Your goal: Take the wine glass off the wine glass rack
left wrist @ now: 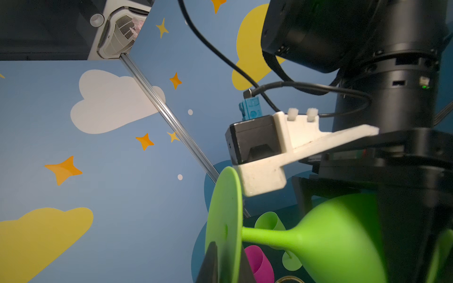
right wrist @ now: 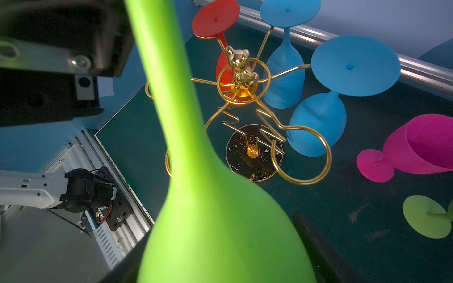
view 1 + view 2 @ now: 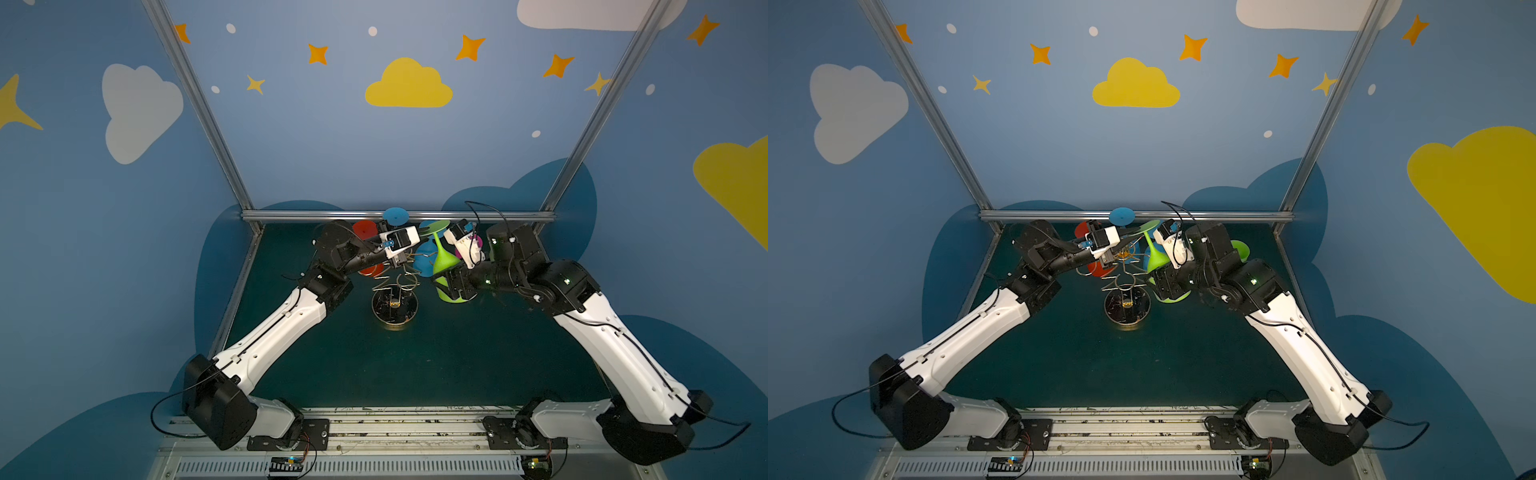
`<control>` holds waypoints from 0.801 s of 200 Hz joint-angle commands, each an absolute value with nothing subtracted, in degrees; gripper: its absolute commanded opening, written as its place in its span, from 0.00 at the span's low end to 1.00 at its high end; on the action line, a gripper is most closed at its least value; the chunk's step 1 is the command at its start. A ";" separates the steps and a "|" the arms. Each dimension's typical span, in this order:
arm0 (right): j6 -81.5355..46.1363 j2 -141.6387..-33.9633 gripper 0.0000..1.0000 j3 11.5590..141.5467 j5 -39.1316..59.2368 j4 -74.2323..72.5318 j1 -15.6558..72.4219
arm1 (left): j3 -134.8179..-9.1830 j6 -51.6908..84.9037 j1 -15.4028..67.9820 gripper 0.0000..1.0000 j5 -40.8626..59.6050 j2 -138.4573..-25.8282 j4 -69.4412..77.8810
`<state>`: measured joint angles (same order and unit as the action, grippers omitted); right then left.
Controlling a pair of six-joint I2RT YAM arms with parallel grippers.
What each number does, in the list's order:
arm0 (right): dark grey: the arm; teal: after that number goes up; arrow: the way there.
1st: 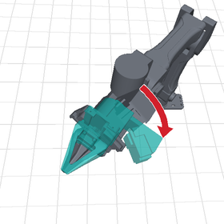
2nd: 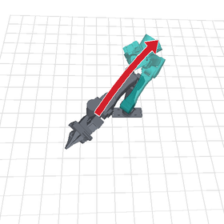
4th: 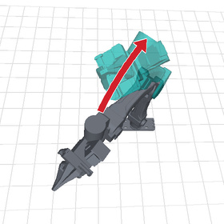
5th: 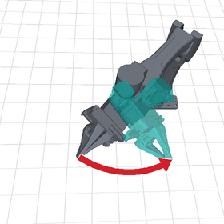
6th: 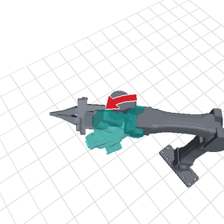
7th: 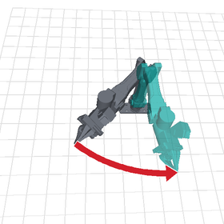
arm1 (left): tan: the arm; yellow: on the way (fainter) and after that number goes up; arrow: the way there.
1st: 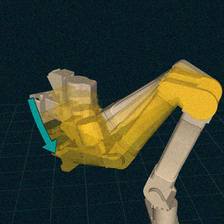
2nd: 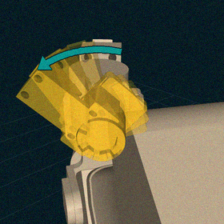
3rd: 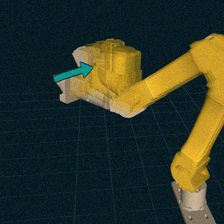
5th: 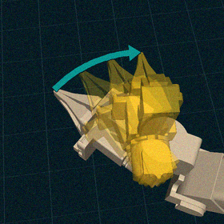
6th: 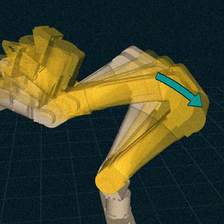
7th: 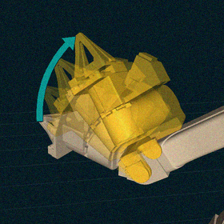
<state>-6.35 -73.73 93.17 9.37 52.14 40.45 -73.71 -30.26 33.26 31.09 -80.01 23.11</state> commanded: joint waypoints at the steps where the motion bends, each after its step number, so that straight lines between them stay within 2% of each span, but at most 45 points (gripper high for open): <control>1: -6.20 -72.99 0.45 91.83 10.10 51.48 40.81 | -74.15 -26.93 33.21 0.06 28.60 -78.67 25.44; 35: -7.46 -71.03 0.68 90.37 11.39 48.61 40.36 | -72.93 -22.59 33.22 0.03 23.74 -78.10 25.66; 57: -8.50 -69.02 0.78 88.99 12.58 45.63 39.76 | -72.27 -19.40 33.21 0.03 20.56 -77.87 25.23; 98: -10.43 -64.79 0.85 86.66 15.84 40.05 36.17 | -71.84 -11.64 32.94 0.03 11.28 -77.26 21.46; 160: -13.88 -57.31 0.86 81.87 24.08 32.44 28.76 | -70.25 -5.66 31.77 0.03 9.62 -76.57 19.56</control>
<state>-11.79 -60.27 83.72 19.33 36.14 30.72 -71.44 -9.98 32.80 13.21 -77.76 18.92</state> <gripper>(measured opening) 0.859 0.050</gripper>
